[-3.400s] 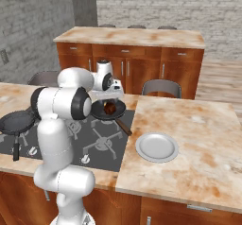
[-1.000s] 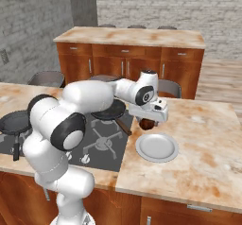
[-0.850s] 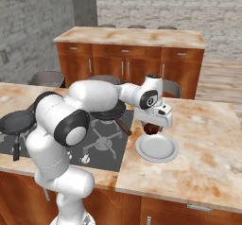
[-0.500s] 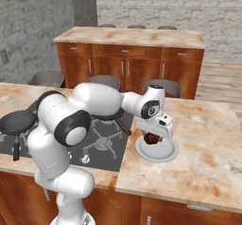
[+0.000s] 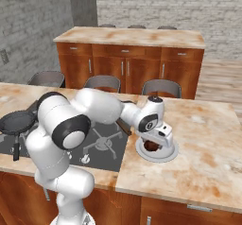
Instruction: Place one of the steaks on the plate and the other in the bowl. Then place the bowl in the fridge.
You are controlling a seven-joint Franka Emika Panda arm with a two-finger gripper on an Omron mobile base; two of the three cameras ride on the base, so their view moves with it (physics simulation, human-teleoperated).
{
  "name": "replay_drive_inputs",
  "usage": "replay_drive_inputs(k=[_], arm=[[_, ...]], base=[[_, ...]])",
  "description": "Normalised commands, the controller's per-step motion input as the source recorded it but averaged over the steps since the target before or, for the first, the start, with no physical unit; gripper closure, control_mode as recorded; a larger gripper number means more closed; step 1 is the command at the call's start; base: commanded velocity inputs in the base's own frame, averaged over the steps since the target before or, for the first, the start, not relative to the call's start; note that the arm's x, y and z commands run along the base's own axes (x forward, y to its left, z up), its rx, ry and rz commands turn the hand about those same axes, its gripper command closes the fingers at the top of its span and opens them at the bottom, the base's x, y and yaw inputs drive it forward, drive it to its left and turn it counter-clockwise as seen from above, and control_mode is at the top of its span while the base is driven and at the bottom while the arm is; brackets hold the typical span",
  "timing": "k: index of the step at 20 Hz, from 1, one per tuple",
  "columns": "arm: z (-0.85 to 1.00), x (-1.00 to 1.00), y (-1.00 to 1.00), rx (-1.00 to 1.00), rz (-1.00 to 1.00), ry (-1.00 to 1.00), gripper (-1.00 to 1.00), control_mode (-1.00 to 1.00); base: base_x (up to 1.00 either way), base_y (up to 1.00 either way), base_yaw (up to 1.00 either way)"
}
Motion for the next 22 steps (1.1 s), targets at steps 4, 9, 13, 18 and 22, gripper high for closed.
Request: replay_drive_inputs(k=[4, 9, 13, 18, 22], arm=[[-0.04, 0.00, 0.00, 0.00, 0.00, -0.02, -1.00, -1.00], [0.08, 0.00, 0.00, 0.00, 0.00, 0.00, -1.00, -1.00], [0.62, 0.00, 0.00, 0.00, 0.00, 0.00, -1.00, -1.00], [0.61, -0.08, 0.06, -0.04, -0.02, 0.07, -1.00, -1.00], [0.57, -0.50, 0.69, -0.15, 0.00, 0.04, -1.00, -1.00]], base=[[0.00, 0.00, 0.00], [0.00, 0.00, 0.00], [0.00, 0.00, 0.00], [0.00, 0.00, 0.00], [0.00, 0.00, 0.00]])
